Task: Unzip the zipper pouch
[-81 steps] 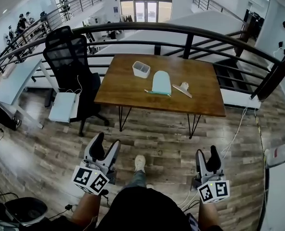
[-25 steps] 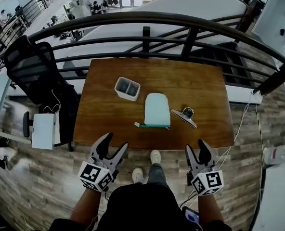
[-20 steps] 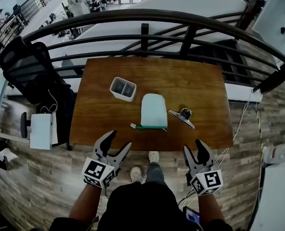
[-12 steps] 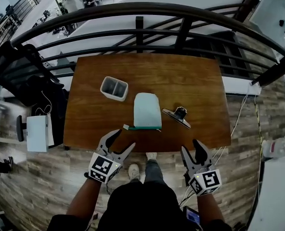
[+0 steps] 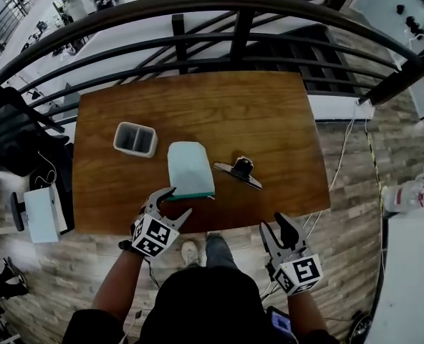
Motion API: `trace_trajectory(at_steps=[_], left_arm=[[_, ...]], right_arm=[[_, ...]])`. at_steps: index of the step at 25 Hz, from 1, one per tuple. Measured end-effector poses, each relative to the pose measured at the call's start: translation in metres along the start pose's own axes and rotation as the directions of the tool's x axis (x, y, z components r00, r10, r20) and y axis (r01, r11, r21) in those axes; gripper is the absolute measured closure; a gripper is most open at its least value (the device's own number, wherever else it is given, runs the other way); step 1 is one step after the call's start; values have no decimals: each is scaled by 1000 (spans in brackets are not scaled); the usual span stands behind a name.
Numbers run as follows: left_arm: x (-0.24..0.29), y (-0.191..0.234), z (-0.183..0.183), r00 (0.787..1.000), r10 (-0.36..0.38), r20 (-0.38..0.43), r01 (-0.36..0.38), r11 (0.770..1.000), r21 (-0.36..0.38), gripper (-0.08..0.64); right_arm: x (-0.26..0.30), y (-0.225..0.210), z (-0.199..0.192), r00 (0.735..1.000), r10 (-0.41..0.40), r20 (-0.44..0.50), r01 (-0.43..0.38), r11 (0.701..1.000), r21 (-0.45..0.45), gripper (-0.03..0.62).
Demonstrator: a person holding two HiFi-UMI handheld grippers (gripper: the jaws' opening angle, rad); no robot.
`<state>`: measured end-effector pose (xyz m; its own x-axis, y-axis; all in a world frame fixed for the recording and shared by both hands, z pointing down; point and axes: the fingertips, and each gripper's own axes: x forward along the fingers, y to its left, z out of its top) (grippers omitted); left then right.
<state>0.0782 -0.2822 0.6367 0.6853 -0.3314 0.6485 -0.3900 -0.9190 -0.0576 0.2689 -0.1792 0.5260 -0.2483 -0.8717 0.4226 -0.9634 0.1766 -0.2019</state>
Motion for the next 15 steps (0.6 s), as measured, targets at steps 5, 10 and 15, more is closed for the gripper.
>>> trace_trajectory(at_steps=[5,10,15], left_arm=[[46,-12,-11,985,-98,-139,118,983,138,279],[64,-16,-24,962,-138,-236,175,974,143,281],[66,-17,-36,926,-184,-331,229,968,102,281]], right_arm=[[1,-20,-5,999,-18,-33,19,999,34,443],[15,-32,4,999,1,-41,0,1000,27,448],[38,-37,12,999,35,-37,-34,999,33,456]])
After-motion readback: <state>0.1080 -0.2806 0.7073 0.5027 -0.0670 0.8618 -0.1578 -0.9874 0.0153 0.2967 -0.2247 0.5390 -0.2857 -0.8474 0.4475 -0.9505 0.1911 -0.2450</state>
